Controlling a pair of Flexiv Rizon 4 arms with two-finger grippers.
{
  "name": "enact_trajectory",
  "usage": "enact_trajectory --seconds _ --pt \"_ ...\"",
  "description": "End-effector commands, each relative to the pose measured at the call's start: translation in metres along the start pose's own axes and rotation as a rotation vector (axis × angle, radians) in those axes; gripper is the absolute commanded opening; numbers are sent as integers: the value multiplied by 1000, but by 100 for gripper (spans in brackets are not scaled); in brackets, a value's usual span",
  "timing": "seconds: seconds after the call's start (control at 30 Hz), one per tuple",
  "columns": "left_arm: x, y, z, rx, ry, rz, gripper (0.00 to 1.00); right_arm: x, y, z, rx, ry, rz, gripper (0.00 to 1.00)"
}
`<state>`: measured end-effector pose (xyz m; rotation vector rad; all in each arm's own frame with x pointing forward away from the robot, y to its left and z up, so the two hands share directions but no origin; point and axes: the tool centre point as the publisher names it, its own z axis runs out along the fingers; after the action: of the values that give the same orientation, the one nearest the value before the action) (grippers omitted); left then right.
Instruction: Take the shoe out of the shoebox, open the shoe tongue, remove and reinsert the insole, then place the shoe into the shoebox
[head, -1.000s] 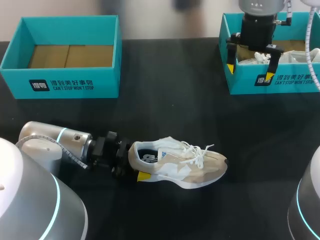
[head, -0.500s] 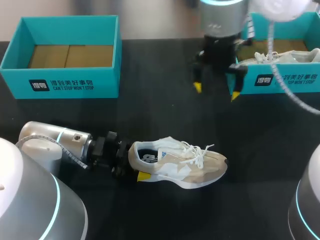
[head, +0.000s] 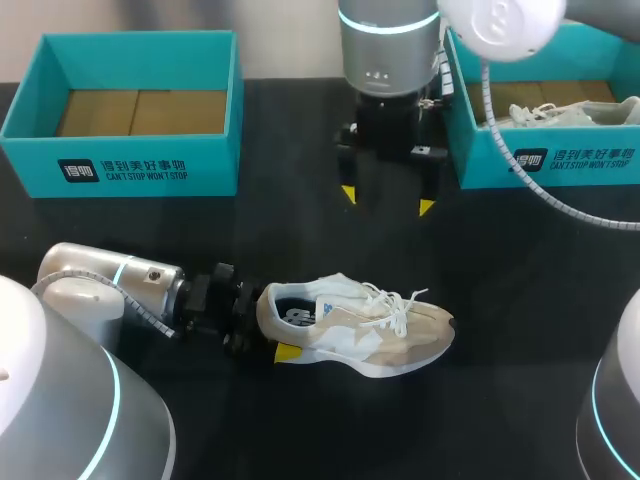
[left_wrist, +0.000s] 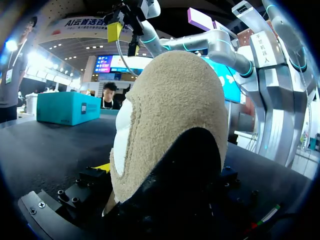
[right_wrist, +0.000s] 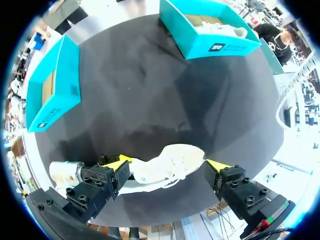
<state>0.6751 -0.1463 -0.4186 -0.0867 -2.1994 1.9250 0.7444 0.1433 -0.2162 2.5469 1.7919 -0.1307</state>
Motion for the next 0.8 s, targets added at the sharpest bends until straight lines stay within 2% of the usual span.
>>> enact_trajectory --seconds 0.03,0.23,0.4,0.57,0.8 --pt "1 -1 0 0 -2 0 0 8 -9 -1 -19 -19 94 100" --pt "1 -1 0 0 -2 0 0 61 -47 14 -58 -69 0 100" --pt "1 -1 0 0 -2 0 0 89 -81 22 -76 -107 -84 100" --pt "1 -1 0 0 -2 0 0 93 -100 24 -114 -141 -88 100" --pt "1 -1 0 0 -2 0 0 77 -107 40 -93 -145 -33 100"
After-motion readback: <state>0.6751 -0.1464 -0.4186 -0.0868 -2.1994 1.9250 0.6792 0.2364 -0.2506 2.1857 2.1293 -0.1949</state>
